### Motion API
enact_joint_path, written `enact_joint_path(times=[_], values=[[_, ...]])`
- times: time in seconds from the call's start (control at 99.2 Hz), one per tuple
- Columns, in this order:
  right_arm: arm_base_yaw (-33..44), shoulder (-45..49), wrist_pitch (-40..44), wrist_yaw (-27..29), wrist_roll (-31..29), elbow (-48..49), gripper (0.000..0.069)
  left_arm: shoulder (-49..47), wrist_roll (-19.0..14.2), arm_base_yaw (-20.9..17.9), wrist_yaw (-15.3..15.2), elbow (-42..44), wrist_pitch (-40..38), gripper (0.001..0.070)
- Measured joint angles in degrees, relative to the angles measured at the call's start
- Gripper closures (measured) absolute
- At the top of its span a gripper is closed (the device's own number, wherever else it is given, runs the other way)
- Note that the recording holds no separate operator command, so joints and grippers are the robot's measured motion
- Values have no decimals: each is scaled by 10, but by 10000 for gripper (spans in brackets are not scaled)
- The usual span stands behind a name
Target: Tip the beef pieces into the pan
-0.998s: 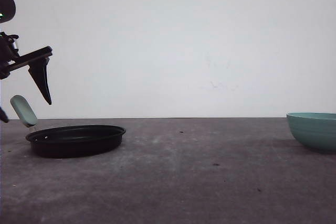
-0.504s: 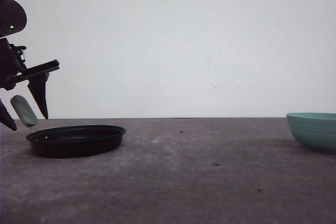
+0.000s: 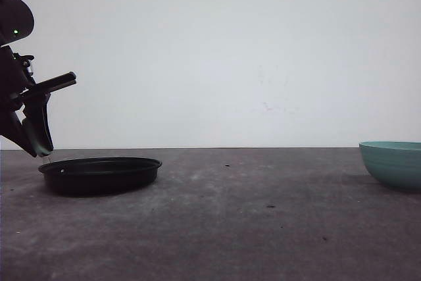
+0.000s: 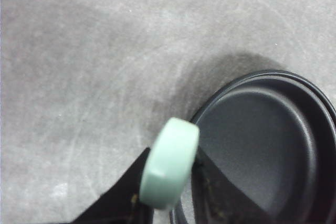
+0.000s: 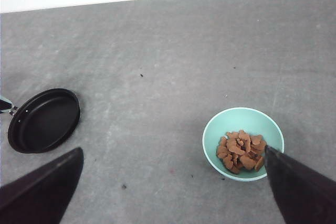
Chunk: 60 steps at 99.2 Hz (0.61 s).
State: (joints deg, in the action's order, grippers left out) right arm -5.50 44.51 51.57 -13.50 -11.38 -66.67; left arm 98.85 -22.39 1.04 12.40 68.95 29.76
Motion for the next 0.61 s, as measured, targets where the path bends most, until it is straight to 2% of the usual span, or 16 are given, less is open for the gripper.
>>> enact_joint_path(times=[0.111,0.262,0.474,0.605], values=[[0,0,1,0,0,0,7,0,2,0,16,0,-1,645],[0,0,1,23,1,0,7,-1,4,0,75,0,-5,653],[0,3,1,103,3,0,7,-53,7,1,92,-2,-14,655],[1,19,3,107,3,0,7,-101,7,1,101,-2,-12,655]])
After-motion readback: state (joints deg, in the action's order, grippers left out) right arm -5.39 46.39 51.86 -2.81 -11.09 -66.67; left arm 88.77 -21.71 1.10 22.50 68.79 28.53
